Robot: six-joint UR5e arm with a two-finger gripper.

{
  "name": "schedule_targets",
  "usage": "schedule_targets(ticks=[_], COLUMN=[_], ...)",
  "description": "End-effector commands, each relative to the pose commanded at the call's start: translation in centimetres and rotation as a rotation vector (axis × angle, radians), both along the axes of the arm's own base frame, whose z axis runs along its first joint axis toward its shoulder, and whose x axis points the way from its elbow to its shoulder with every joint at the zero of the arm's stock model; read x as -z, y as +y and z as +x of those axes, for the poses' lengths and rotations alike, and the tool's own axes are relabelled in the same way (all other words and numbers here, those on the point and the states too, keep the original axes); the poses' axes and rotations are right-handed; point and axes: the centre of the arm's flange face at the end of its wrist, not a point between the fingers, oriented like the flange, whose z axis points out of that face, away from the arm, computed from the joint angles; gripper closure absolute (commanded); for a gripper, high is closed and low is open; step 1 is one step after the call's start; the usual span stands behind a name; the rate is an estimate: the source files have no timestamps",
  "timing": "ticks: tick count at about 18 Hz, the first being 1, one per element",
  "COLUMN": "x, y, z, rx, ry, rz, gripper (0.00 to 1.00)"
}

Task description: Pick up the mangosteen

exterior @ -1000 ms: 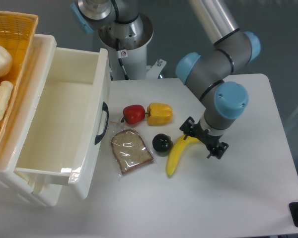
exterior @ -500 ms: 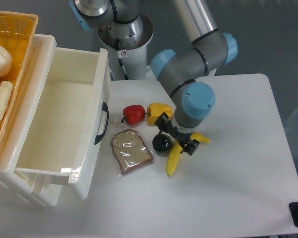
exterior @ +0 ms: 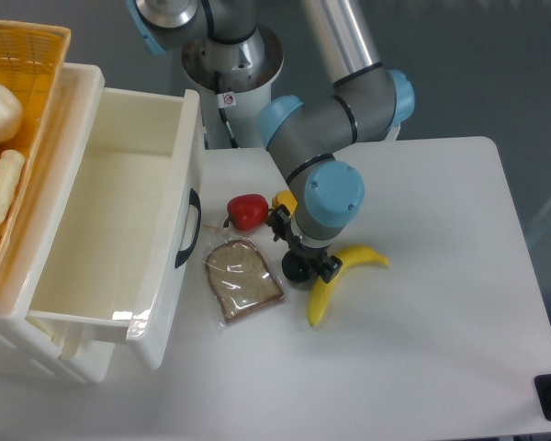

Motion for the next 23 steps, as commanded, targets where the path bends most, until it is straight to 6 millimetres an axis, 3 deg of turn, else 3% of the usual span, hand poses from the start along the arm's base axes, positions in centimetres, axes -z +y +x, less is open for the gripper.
schedule_targets(ticks=[7, 15, 19, 23], x=[0.4, 0.2, -1.1, -2.6], y=[0.2, 0.0, 0.1, 0.6], z=[-0.2, -0.8, -1.9, -2.4], rx=[0.000, -0.002, -0.004, -0.014], ry=[-0.002, 0.025, 0.048, 0.071], rz=[-0.003, -0.030, -0.013, 0.006], gripper=[0.04, 0.43, 0.75, 0.75])
